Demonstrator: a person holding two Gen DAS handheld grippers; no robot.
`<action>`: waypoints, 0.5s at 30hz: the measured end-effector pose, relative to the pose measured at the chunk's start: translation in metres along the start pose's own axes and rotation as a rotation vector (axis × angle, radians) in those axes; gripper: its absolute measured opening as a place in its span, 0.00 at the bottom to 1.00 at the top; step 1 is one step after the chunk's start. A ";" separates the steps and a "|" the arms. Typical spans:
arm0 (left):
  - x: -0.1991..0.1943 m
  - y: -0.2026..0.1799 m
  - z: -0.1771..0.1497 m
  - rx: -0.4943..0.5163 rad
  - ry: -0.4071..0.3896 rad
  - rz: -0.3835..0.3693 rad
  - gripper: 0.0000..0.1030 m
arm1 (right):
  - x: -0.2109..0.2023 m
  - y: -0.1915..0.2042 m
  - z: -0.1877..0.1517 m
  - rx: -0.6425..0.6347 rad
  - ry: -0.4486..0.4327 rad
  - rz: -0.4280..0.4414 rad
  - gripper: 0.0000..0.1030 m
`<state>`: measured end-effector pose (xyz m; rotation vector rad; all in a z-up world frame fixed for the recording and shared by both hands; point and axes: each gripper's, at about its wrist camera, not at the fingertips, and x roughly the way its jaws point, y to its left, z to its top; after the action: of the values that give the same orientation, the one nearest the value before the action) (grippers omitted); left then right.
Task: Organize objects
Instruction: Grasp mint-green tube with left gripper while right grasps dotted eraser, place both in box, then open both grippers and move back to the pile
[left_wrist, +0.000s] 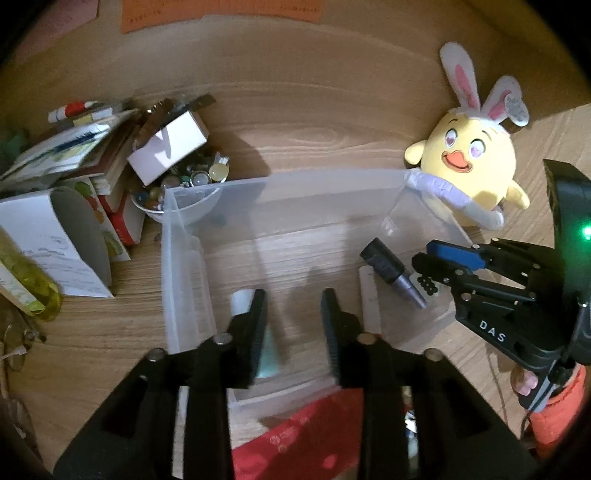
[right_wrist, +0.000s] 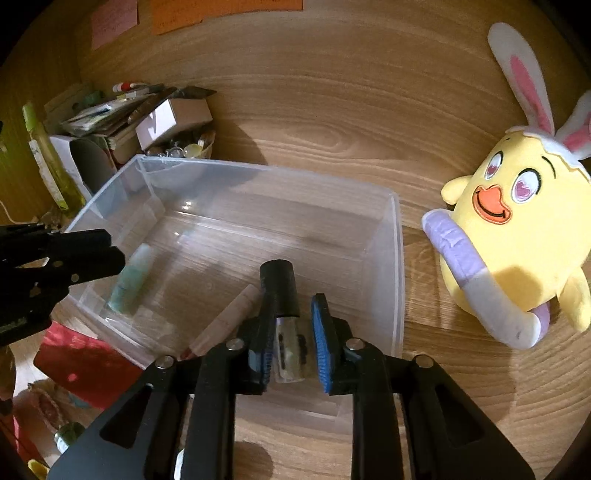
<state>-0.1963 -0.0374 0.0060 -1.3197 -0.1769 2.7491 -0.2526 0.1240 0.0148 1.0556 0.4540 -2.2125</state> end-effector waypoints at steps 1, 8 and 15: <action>-0.005 0.000 -0.001 0.001 -0.011 0.003 0.42 | -0.003 0.000 0.000 0.002 -0.006 0.002 0.25; -0.052 0.001 -0.014 0.016 -0.099 0.033 0.64 | -0.036 0.001 -0.004 0.014 -0.073 0.027 0.50; -0.095 0.005 -0.044 0.017 -0.180 0.107 0.87 | -0.076 0.010 -0.019 0.000 -0.156 0.033 0.64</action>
<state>-0.1034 -0.0521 0.0510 -1.1079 -0.0969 2.9515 -0.1988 0.1570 0.0622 0.8759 0.3650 -2.2450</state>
